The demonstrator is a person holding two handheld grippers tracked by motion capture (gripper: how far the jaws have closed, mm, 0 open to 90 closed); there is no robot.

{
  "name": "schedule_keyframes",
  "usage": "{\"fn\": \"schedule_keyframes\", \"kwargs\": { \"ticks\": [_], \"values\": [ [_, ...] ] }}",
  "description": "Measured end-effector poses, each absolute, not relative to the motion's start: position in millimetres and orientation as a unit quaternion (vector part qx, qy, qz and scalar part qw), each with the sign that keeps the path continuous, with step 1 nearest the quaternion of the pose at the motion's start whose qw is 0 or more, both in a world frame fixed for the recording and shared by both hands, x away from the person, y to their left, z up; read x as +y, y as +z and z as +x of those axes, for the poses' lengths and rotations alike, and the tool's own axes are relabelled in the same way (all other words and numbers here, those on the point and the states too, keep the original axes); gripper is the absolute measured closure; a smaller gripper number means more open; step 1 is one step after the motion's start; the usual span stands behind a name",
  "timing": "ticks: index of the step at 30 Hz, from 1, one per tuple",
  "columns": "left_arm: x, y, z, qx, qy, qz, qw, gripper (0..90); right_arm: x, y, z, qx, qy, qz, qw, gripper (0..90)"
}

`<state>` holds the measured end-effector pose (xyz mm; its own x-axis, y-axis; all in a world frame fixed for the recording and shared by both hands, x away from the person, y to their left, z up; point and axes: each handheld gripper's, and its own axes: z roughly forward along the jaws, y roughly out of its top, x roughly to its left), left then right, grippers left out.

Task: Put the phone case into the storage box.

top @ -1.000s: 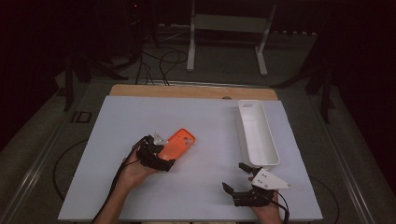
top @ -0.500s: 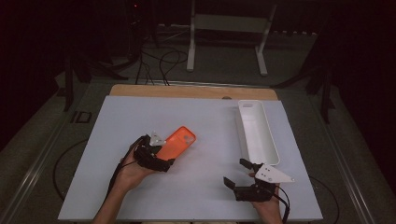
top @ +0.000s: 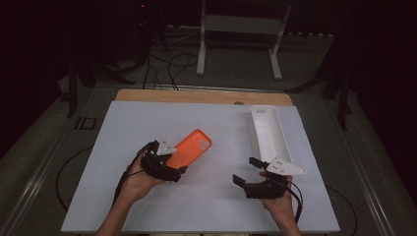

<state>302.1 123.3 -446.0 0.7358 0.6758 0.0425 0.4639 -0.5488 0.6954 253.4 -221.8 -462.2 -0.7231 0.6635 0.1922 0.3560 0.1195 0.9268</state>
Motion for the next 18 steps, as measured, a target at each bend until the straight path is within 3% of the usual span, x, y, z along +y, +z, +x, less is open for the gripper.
{"fn": "schedule_keyframes", "kwargs": {
  "ticks": [18],
  "values": [
    [110.9, -429.5, 286.2, 0.287, 0.162, 0.868, 0.371, 16.8, -202.9, -442.8, 278.8, 0.738, 0.567, 0.357, 0.078, 9.1]
  ]
}}
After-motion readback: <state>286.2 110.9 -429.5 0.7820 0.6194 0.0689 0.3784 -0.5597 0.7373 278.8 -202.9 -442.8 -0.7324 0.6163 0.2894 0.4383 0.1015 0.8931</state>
